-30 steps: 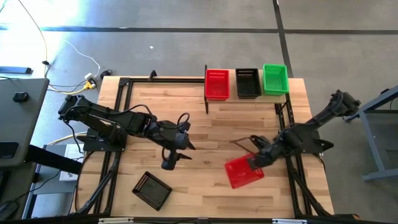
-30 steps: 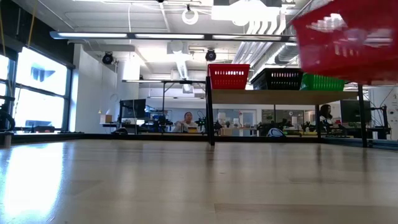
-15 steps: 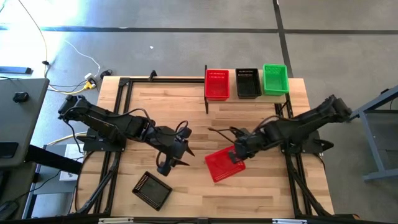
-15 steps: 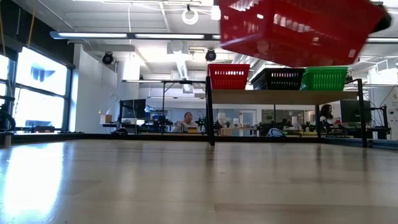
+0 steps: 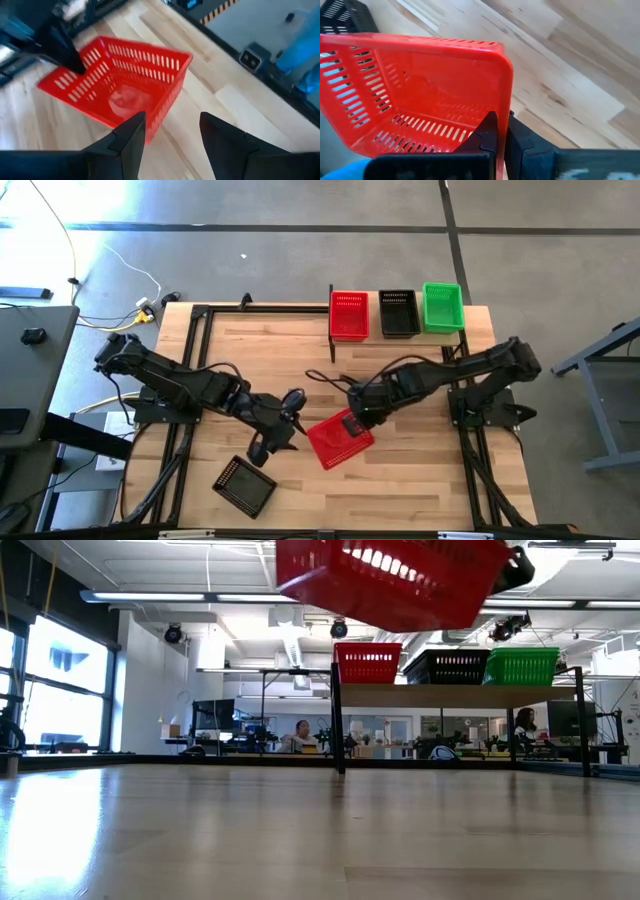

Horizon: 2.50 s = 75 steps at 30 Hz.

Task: Stack baskets on shelf by color
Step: Stack the red basket on top of the other red baskets on the shelf

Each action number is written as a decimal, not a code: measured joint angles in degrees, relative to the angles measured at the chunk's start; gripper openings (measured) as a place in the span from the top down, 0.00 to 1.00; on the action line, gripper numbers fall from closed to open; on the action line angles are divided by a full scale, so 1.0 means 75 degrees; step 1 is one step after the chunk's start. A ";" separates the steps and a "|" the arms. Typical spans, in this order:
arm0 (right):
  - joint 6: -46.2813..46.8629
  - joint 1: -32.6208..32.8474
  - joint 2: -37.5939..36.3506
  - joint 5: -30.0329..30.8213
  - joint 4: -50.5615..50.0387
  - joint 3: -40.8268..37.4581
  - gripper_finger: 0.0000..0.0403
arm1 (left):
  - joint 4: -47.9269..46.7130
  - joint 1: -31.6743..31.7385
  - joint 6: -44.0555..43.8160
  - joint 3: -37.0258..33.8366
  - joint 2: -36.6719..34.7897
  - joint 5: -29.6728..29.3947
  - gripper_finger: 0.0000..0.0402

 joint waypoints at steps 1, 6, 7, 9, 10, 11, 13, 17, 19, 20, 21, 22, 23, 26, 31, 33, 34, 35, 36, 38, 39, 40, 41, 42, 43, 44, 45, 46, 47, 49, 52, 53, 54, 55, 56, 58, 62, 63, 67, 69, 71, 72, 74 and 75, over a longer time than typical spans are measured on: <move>-0.0064 -0.0049 0.0085 -0.0004 -0.0021 0.0099 1.00 | -0.0097 0.0000 0.0001 0.0000 0.0022 -0.0003 0.56; -0.0315 -0.0279 0.0378 -0.0010 -0.0060 0.0413 1.00 | -0.0183 -0.0076 0.0000 -0.0006 0.0242 -0.0305 0.56; -0.0330 -0.0305 0.0411 -0.0012 -0.0056 0.0446 1.00 | -0.0166 -0.0107 0.0005 -0.0006 0.0296 -0.0492 0.56; -0.0413 -0.0352 0.0430 -0.0010 -0.0067 0.0457 1.00 | -0.0155 -0.0151 0.0142 -0.0003 0.0363 -0.0852 0.56; -0.0414 -0.0385 0.0437 -0.0018 0.0000 0.0466 1.00 | -0.0254 -0.0177 0.0229 -0.0003 0.0375 -0.0957 0.56; -0.0414 -0.0401 0.0441 -0.0023 0.0090 0.0477 1.00 | -0.0287 -0.0191 0.0322 -0.0003 0.0397 -0.1047 0.56; -0.0427 -0.0430 0.0447 -0.0072 0.0098 0.0477 1.00 | -0.0240 -0.0195 0.0393 0.0006 0.0488 -0.1230 0.56; -0.0408 -0.0434 0.0448 -0.0115 0.0155 0.0477 1.00 | -0.0422 -0.0185 0.0399 0.0009 0.0559 -0.1626 0.56; -0.0385 -0.0434 0.0448 -0.0172 0.0169 0.0477 1.00 | -0.0601 -0.0157 0.0402 -0.0005 0.0604 -0.1619 0.56; -0.0379 -0.0431 0.0448 -0.0210 0.0189 0.0477 1.00 | -0.0647 -0.0157 0.0410 -0.0011 0.0619 -0.1610 0.57; -0.0387 -0.0429 0.0448 -0.0253 0.0210 0.0477 1.00 | -0.0618 -0.0154 0.0423 -0.0001 0.0665 -0.1610 0.57; -0.0402 -0.0428 0.0448 -0.0289 0.0242 0.0477 1.00 | -0.0601 -0.0156 0.0485 0.0006 0.0703 -0.1624 0.58; -0.0408 -0.0428 0.0448 -0.0316 0.0318 0.0477 1.00 | -0.0681 -0.0157 0.0576 0.0001 0.0727 -0.1645 0.59; -0.0409 -0.0428 0.0448 -0.0345 0.0532 0.0477 1.00 | -0.0715 -0.0184 0.0740 0.0007 0.0791 -0.1685 0.64; -0.0411 -0.0431 0.0445 -0.0347 0.0668 0.0469 1.00 | -0.0867 -0.0184 0.0866 -0.0012 0.0831 -0.1887 0.76; -0.0416 -0.0428 0.0442 -0.0350 0.0683 0.0469 1.00 | -0.0900 -0.0189 0.0993 -0.0012 0.0835 -0.1897 0.82; -0.0419 -0.0428 0.0442 -0.0353 0.0695 0.0469 1.00 | -0.0915 -0.0189 0.1055 -0.0012 0.0835 -0.1884 0.85; -0.0433 -0.0428 0.0437 -0.0349 0.0709 0.0469 1.00 | -0.0932 -0.0189 0.1107 -0.0012 0.0835 -0.1874 0.88; -0.0444 -0.0430 0.0431 -0.0338 0.0727 0.0469 1.00 | -0.0966 -0.0189 0.1177 -0.0012 0.0835 -0.1865 0.91; -0.0490 -0.0434 0.0430 -0.0305 0.0780 0.0469 1.00 | -0.1006 -0.0231 0.1227 -0.0012 0.0837 -0.1803 0.97; -0.0533 -0.0433 0.0430 -0.0292 0.0800 0.0469 1.00 | -0.1004 -0.0251 0.1227 -0.0012 0.0835 -0.1762 0.98; -0.0591 -0.0428 0.0430 -0.0274 0.0829 0.0469 1.00 | -0.1004 -0.0255 0.1226 -0.0012 0.0837 -0.1715 0.98; -0.0655 -0.0426 0.0430 -0.0249 0.0854 0.0469 1.00 | -0.1008 -0.0256 0.1218 -0.0012 0.0835 -0.1693 0.98; -0.0724 -0.0426 0.0430 -0.0209 0.0883 0.0469 1.00 | -0.1024 -0.0254 0.1214 -0.0012 0.0835 -0.1687 0.98; -0.0787 -0.0428 0.0430 -0.0182 0.0931 0.0469 1.00 | -0.1055 -0.0274 0.1197 -0.0012 0.0835 -0.1691 0.98; -0.0831 -0.0431 0.0430 -0.0139 0.0984 0.0469 1.00 | -0.1071 -0.0308 0.1186 -0.0012 0.0835 -0.1702 0.98; -0.0833 -0.0431 0.0430 -0.0107 0.1032 0.0469 1.00 | -0.1066 -0.0343 0.1179 -0.0012 0.0835 -0.1708 0.99; -0.0833 -0.0427 0.0430 -0.0061 0.1072 0.0469 0.99 | -0.1060 -0.0366 0.1165 -0.0012 0.0835 -0.1711 0.99; -0.0836 -0.0421 0.0430 0.0009 0.1085 0.0469 0.99 | -0.1056 -0.0399 0.1160 -0.0009 0.0835 -0.1718 0.99; -0.0835 -0.0423 0.0426 0.0094 0.1088 0.0469 0.96 | -0.1068 -0.0459 0.1144 -0.0009 0.0835 -0.1757 0.99; -0.0825 -0.0423 0.0410 0.0276 0.1111 0.0469 0.88 | -0.1085 -0.0541 0.1096 -0.0009 0.0835 -0.1820 1.00; -0.0810 -0.0419 0.0410 0.0328 0.1094 0.0469 0.84 | -0.1095 -0.0573 0.1073 -0.0009 0.0835 -0.1858 1.00; -0.0805 -0.0415 0.0410 0.0371 0.1091 0.0469 0.81 | -0.1097 -0.0602 0.1054 -0.0009 0.0835 -0.1921 1.00; -0.0806 -0.0414 0.0410 0.0389 0.1083 0.0469 0.78 | -0.1115 -0.0632 0.1043 -0.0009 0.0835 -0.1996 1.00; -0.0812 -0.0439 0.0410 0.0383 0.1075 0.0469 0.74 | -0.1148 -0.0653 0.1017 -0.0009 0.0835 -0.2087 1.00; -0.0801 -0.0534 0.0408 0.0330 0.0983 0.0469 0.69 | -0.1198 -0.0679 0.0933 -0.0009 0.0835 -0.2121 1.00; -0.0846 -0.0705 0.0308 0.0698 0.0861 0.0469 0.65 | -0.1208 -0.0679 0.0788 -0.0009 0.0835 -0.2135 1.00; -0.0950 -0.0731 0.0264 0.0834 0.0844 0.0469 0.64 | -0.1205 -0.0674 0.0758 -0.0009 0.0835 -0.2149 1.00; -0.1218 -0.0863 -0.0044 0.1123 0.0850 0.0469 0.64 | -0.1236 -0.0613 0.0688 -0.0009 0.0835 -0.2147 1.00; -0.1317 -0.0932 -0.0213 0.1344 0.0813 0.0469 0.64 | -0.1225 -0.0557 0.0649 -0.0009 0.0835 -0.2083 1.00; -0.1434 -0.0986 -0.0398 0.1517 0.0820 0.0469 0.64 | -0.1201 -0.0438 0.0635 -0.0009 0.0835 -0.2081 1.00; -0.1471 -0.1014 -0.0509 0.1588 0.0836 0.0469 0.64 | -0.1184 -0.0368 0.0628 -0.0009 0.0834 -0.2101 1.00; -0.1657 -0.1083 -0.0694 0.1714 0.0785 0.0469 0.64 | -0.1135 -0.0218 0.0547 -0.0009 0.0834 -0.2158 1.00; -0.1780 -0.1109 -0.0806 0.1801 0.0809 0.0469 0.64 | -0.1111 -0.0128 0.0530 -0.0009 0.0833 -0.2176 1.00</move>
